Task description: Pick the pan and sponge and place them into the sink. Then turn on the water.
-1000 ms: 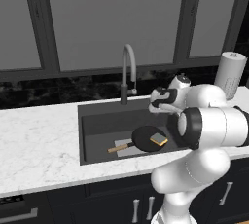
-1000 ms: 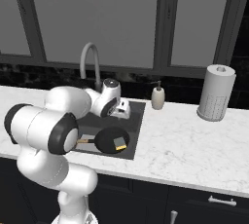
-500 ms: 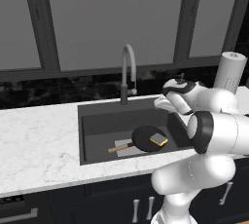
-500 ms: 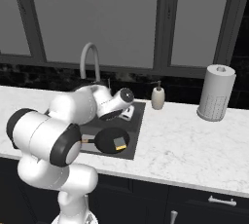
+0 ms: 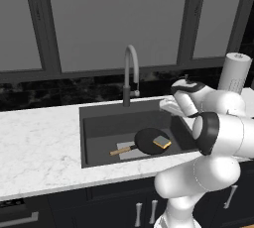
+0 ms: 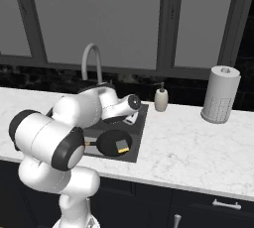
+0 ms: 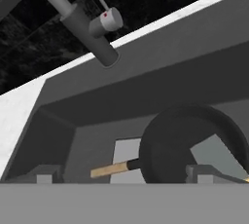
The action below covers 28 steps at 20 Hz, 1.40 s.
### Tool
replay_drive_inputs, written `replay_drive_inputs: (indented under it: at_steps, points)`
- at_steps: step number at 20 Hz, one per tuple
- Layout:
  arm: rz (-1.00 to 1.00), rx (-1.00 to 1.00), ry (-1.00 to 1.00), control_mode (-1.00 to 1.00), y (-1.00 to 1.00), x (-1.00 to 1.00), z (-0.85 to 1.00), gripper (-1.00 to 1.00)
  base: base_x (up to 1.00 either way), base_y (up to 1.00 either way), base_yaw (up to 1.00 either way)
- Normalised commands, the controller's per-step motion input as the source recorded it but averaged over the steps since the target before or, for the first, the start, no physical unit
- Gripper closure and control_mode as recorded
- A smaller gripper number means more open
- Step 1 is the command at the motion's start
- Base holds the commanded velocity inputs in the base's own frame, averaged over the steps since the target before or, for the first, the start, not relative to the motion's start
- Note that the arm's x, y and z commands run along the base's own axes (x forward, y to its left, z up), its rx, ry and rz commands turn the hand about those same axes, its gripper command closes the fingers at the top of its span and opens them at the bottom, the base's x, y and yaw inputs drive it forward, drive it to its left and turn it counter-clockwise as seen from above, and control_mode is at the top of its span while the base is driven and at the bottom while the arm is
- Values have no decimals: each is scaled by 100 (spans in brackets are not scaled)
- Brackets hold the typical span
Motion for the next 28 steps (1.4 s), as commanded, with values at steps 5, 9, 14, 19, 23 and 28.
replay_drive_inputs:
  at_steps: [5,9,14,19,23,28]
  points:
    - [0,0,0,-100,0,6,19,-100,0,0,0]
    - [0,2,0,-100,13,15,31,-100,0,0,0]
    - [0,1,0,-100,16,23,7,-100,0,0,0]
    - [0,0,0,-100,10,29,0,-100,0,0,0]
    - [-1,0,-1,-100,16,27,0,-100,0,0,0]
    - [-2,2,-1,-100,11,24,0,-100,0,0,0]
